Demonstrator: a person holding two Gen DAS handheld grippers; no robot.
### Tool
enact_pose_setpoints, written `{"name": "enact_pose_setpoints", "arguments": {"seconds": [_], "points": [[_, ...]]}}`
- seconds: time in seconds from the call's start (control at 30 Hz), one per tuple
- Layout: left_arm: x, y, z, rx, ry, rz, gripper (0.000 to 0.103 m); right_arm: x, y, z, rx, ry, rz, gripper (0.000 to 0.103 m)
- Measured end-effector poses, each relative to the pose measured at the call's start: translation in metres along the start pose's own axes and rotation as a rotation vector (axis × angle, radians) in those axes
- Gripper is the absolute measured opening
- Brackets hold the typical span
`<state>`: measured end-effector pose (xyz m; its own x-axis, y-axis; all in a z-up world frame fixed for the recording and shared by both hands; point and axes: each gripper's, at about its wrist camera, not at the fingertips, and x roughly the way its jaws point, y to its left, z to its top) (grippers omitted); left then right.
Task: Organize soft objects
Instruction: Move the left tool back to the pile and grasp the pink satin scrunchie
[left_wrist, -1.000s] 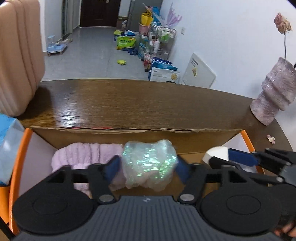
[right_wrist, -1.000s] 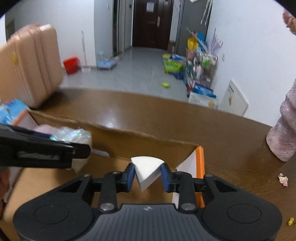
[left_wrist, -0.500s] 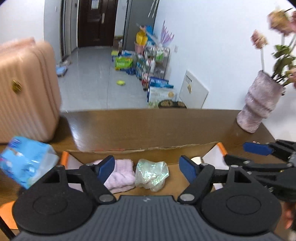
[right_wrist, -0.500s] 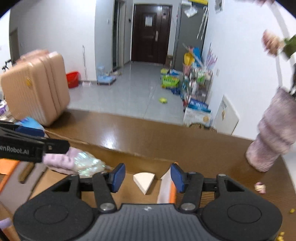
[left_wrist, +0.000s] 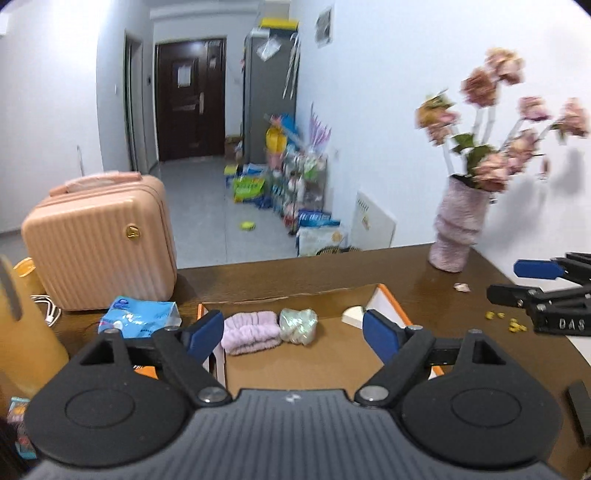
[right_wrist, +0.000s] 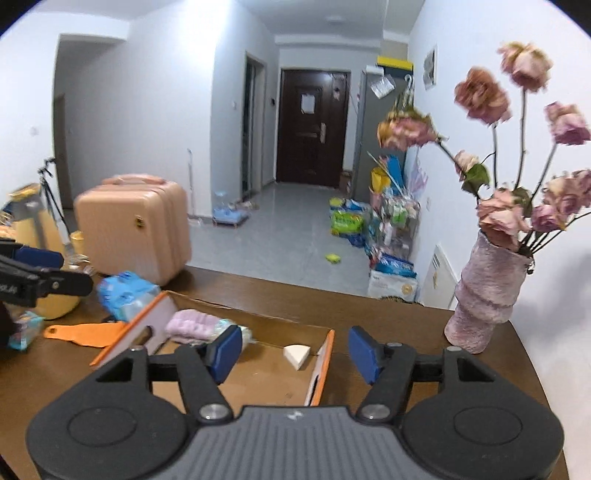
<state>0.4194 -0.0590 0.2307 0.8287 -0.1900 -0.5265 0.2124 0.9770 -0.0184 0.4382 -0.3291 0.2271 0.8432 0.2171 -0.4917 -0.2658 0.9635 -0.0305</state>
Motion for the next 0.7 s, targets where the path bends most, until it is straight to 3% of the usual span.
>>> {"name": "enact_pose_setpoints", "arguments": {"seconds": [0.17,0.3,0.43,0.57,0.7], "points": [[-0.073,-0.004,-0.063,0.015,-0.105,-0.043,0.087,-0.06,0.016,-0.048,0.004,-0.08,0.081,0.069],[-0.12,-0.01,-0.122,0.034,-0.193,-0.032,0.092,-0.1,0.03,-0.095,0.025,-0.141,0.149,0.075],[-0.151,-0.017,-0.18,0.037,-0.244,-0.015,0.097,-0.129,0.052,-0.142,0.018,-0.194,0.162,0.079],[-0.161,-0.021,-0.233,0.01,-0.199,-0.013,0.097,-0.15,0.07,-0.196,0.047,-0.208,0.172,0.084],[-0.155,-0.019,-0.273,-0.035,-0.105,-0.015,0.097,-0.154,0.079,-0.248,0.109,-0.185,0.134,0.087]]}}
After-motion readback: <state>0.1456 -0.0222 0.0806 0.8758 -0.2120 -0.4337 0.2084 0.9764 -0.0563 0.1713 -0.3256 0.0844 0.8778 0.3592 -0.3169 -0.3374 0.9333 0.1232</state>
